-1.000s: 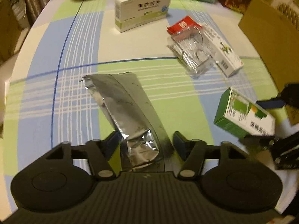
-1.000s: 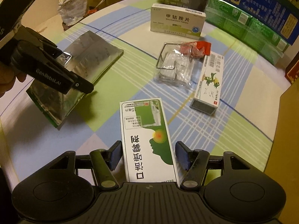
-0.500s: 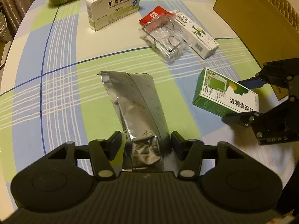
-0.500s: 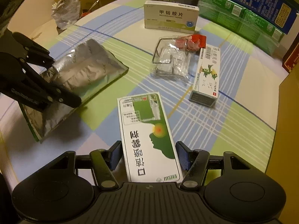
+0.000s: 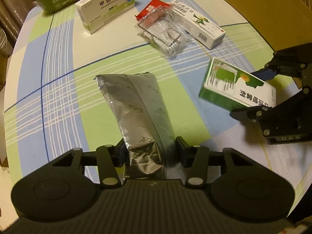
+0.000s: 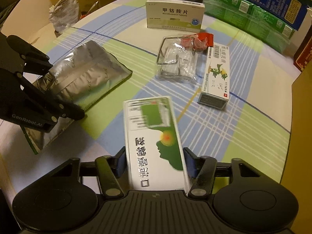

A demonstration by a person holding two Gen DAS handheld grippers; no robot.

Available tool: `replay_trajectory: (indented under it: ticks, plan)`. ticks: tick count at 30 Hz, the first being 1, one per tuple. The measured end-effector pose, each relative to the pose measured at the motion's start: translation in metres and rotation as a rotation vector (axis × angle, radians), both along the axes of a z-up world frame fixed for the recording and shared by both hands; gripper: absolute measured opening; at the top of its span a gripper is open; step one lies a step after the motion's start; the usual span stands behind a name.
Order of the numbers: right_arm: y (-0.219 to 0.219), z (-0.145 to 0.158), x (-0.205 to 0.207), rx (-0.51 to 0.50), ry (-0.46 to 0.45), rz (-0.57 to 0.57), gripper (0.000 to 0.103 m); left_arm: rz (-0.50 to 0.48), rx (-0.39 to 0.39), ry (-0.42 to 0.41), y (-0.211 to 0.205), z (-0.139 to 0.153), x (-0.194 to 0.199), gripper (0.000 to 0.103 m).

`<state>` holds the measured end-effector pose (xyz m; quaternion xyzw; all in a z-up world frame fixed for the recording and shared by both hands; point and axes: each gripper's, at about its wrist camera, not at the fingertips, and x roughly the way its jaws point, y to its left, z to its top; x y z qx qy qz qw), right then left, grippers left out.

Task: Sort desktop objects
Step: 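Lift both held items and carry them toward the cardboard box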

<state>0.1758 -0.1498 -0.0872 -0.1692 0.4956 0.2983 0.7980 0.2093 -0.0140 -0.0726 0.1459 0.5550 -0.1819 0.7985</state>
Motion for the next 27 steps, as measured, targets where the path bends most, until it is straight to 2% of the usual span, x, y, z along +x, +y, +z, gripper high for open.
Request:
replay_trajectory:
  ticks: [4,11,27]
  plan:
    - [-0.004,0.009,-0.007,0.029,-0.011,-0.036,0.053,0.005,-0.026,0.002,0.001,0.004,-0.004,0.039]
    - [-0.012,0.029,-0.021,0.062,-0.029,-0.079,0.053,0.01,-0.036,0.001,-0.002,0.015,-0.019,0.038]
    - [-0.036,0.099,-0.066,0.103,-0.151,-0.102,0.053,-0.017,-0.043,-0.079,-0.025,0.083,-0.063,0.038]
